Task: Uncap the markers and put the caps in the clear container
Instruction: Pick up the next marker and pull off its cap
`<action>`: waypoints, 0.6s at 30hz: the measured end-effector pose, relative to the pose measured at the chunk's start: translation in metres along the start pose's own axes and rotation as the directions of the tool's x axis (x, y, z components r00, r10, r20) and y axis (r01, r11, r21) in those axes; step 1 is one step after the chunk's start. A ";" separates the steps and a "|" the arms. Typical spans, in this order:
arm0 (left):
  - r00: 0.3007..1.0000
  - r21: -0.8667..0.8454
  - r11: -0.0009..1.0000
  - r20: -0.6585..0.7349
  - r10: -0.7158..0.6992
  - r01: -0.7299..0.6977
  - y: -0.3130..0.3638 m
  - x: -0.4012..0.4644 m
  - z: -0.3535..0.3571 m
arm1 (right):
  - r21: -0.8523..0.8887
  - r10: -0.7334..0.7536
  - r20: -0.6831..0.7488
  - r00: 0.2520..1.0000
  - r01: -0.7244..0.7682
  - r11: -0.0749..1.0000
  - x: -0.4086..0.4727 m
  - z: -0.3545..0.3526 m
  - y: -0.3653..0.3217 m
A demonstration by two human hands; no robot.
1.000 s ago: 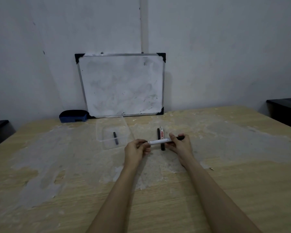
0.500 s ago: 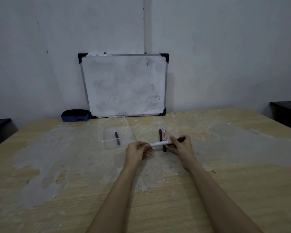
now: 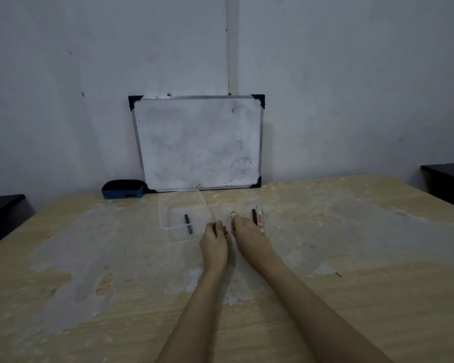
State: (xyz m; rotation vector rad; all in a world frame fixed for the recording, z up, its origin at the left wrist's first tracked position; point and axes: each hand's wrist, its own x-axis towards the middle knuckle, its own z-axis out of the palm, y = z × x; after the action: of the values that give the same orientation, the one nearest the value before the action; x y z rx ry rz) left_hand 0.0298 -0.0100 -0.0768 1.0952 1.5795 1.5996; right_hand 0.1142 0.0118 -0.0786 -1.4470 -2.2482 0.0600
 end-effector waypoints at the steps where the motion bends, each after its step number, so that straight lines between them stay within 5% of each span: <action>1: 1.000 0.033 0.999 -0.007 0.019 -0.019 0.001 0.000 -0.001 | -0.060 -0.021 0.101 0.995 0.027 0.998 0.000 0.002 0.000; 4: 0.998 0.095 0.994 0.044 0.045 -0.050 0.000 0.002 -0.003 | 0.015 -0.020 0.172 0.985 0.018 1.000 -0.005 0.001 -0.001; 8: 0.995 0.173 0.982 0.080 0.067 -0.080 -0.001 0.002 -0.001 | 0.144 0.282 -0.147 0.948 -0.261 0.955 -0.006 -0.013 0.005; 11: 0.994 0.186 0.979 0.090 0.069 -0.085 0.000 0.001 -0.001 | 0.031 0.524 -0.036 0.851 -0.523 0.852 -0.006 -0.022 0.010; 14: 0.991 0.198 0.974 0.100 0.090 -0.108 0.001 0.000 -0.002 | 0.084 0.591 0.054 0.805 -0.593 0.801 -0.008 -0.021 0.015; 18: 0.986 0.167 0.973 0.088 0.145 -0.158 0.006 -0.004 -0.003 | 0.228 0.673 -0.003 0.740 -0.654 0.721 -0.002 -0.027 0.035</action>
State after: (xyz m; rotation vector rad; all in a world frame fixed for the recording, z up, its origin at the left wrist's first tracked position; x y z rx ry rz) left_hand 0.0290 -0.0151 -0.0716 1.3822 1.6427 1.5199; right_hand 0.1550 0.0200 -0.0652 -2.0114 -1.4806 0.4458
